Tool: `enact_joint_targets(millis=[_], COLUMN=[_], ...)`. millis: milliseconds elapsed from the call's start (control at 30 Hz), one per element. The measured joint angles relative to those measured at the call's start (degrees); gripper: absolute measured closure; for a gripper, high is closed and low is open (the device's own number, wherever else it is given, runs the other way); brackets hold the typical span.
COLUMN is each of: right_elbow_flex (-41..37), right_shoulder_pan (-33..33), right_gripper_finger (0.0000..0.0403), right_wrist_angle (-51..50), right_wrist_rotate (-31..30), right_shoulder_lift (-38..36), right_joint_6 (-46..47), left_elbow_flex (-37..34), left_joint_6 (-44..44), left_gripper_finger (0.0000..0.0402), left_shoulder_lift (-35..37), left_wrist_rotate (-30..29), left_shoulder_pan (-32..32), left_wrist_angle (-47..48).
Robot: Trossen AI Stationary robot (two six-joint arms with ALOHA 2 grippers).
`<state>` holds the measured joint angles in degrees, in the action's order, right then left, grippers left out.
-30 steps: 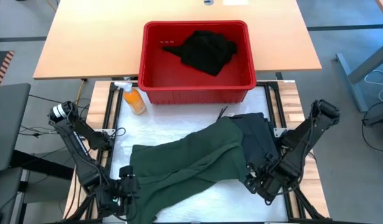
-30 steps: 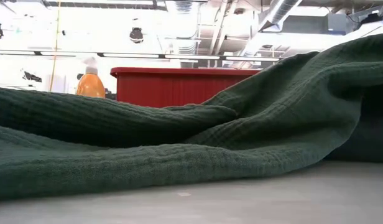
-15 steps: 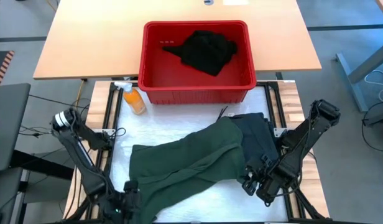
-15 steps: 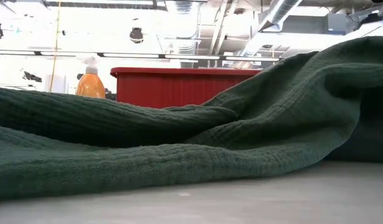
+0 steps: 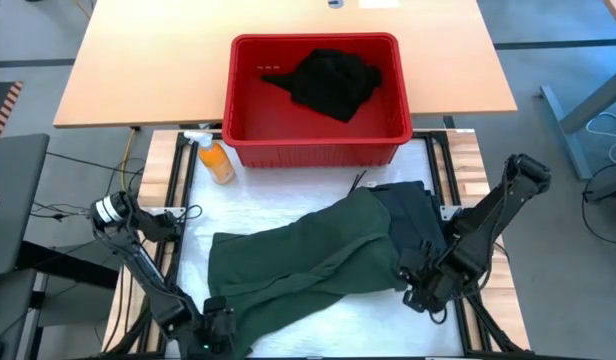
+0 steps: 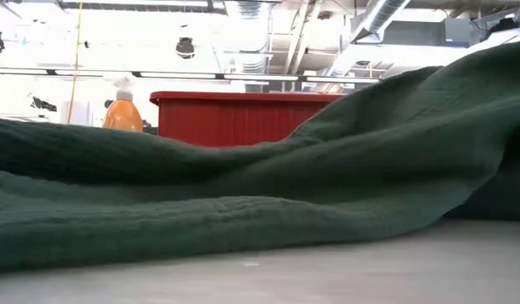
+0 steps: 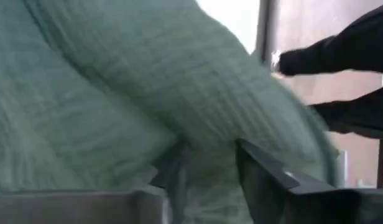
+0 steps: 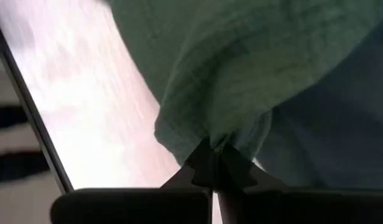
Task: Fold laundry
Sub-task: Fold the green shirt
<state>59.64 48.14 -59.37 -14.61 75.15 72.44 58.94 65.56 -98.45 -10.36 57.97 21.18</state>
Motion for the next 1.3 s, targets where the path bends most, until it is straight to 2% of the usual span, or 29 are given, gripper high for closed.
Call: enact_joint_targets(millis=[167, 300, 400, 600, 867, 1000, 1100, 1200, 1300], right_elbow_flex=[2.6, 3.7, 3.7, 3.7, 3.7, 3.7, 3.8, 5.2, 7.4], right_shoulder_pan=[-3.2, -5.7, -7.1, -7.8, -7.9, -7.7, -7.8, -8.6, -11.0], right_gripper_finger=[0.0386, 0.0386, 0.0386, 0.0377, 0.0337, 0.0313, 0.0293, 0.0273, 0.0255], right_wrist_angle=[-9.1, -14.2, -16.1, -15.2, -16.0, -20.1, -22.0, -22.0, -21.8], right_wrist_rotate=[5.4, 8.5, 14.5, 23.1, 24.5, 28.8, 29.1, 26.9, 21.9], right_shoulder_lift=[-5.0, -7.8, -8.9, -7.2, -3.7, -3.9, -5.4, -7.5, -9.4], right_joint_6=[-8.9, -14.8, -18.0, -23.6, -24.7, -23.4, -21.5, -21.5, -21.5], left_elbow_flex=[0.0, 0.1, 0.1, 0.6, 2.0, 3.2, 4.3, 6.3, 9.1], left_joint_6=[1.4, 1.8, 1.8, 0.2, 0.1, -0.9, -1.2, -3.1, -4.0], left_gripper_finger=[0.0387, 0.0399, 0.0401, 0.0401, 0.0402, 0.0401, 0.0401, 0.0401, 0.0401], left_shoulder_lift=[-3.5, -3.8, -3.2, -1.9, -1.9, -1.9, -1.9, -1.9, -1.9], left_wrist_rotate=[2.5, 5.2, 7.6, 9.0, 9.9, 10.8, 12.1, 13.7, 13.0], left_shoulder_pan=[-0.3, -0.3, -0.3, 0.0, 0.4, 1.4, 2.5, 4.1, 5.3], left_wrist_angle=[1.0, 5.7, 10.9, 11.1, 11.0, 11.4, 11.5, 13.0, 20.4])
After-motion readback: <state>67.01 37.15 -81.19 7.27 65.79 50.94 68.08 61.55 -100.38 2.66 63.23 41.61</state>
